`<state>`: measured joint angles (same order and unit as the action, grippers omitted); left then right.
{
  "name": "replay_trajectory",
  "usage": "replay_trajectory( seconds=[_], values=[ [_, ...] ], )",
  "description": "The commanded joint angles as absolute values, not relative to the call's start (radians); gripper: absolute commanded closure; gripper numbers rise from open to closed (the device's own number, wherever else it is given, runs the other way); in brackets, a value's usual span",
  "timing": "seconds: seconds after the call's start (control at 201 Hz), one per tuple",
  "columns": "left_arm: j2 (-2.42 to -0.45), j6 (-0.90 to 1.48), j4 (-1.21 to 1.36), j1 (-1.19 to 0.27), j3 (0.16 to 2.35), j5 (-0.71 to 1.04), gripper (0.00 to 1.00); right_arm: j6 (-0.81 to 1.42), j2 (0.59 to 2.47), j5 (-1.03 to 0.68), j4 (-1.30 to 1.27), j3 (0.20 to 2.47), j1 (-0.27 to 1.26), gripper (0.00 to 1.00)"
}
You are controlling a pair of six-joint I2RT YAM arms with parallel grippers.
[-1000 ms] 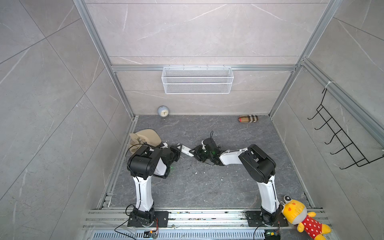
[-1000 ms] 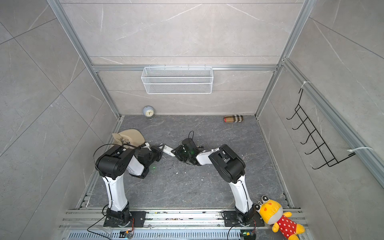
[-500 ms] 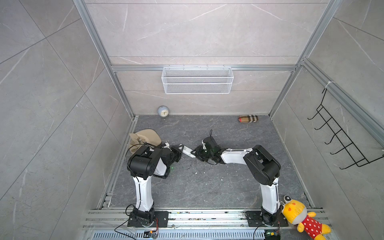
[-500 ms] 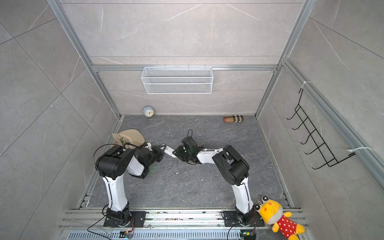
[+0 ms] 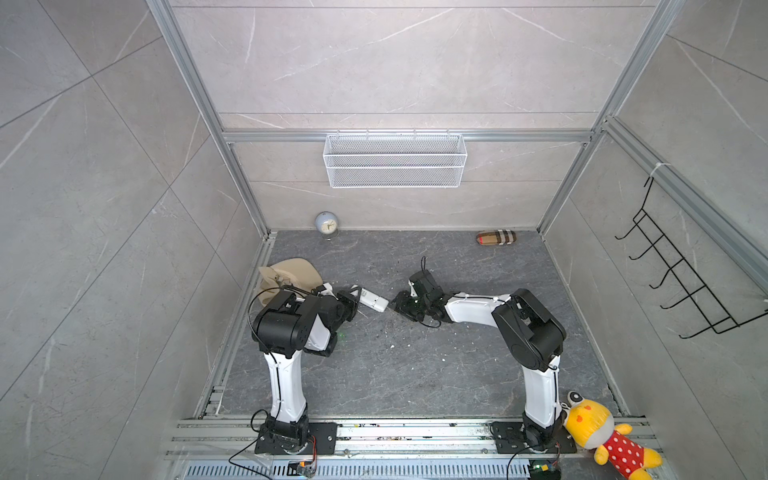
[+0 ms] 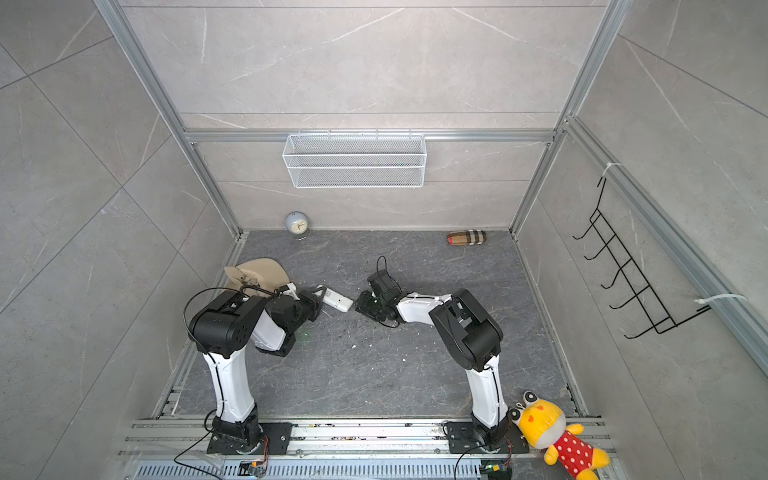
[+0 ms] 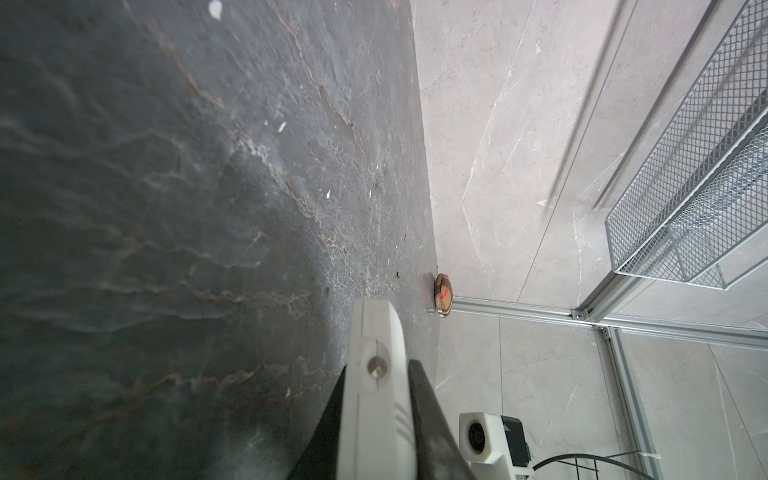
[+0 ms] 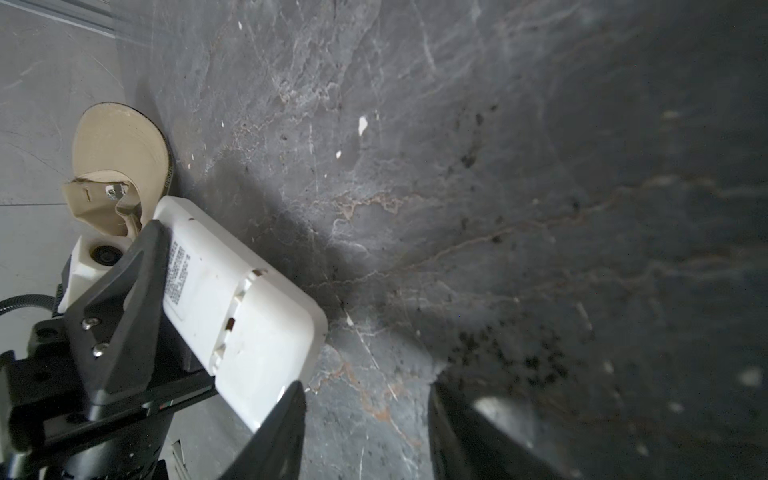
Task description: Load the batteries into the remote control
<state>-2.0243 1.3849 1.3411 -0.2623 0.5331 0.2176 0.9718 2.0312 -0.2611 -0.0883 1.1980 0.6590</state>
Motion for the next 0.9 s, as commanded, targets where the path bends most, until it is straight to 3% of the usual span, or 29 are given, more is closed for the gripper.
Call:
replay_trajectory(
  seconds=[0.0,0.119,0.234,0.563,0.891],
  values=[
    [-2.031,1.356,1.416,-0.264,0.548,0.213,1.0,0.963,2.024,-0.241,-0.005,1.162,0.66,0.42],
    [-2.015,1.366,1.415,-0.265,0.546,0.207,1.0,1.045,2.004,-0.286,-0.136,1.126,0.66,0.28],
    [-2.008,1.389,1.415,-0.264,0.549,0.203,1.0,1.14,2.023,-0.342,-0.255,1.121,0.661,0.23],
    [-1.976,1.439,1.416,-0.267,0.568,0.212,1.0,1.405,2.141,-0.385,-0.577,1.1,0.666,0.25],
    [-1.969,1.453,1.416,-0.273,0.575,0.206,1.0,1.439,2.156,-0.353,-0.552,1.111,0.672,0.3]
  ],
)
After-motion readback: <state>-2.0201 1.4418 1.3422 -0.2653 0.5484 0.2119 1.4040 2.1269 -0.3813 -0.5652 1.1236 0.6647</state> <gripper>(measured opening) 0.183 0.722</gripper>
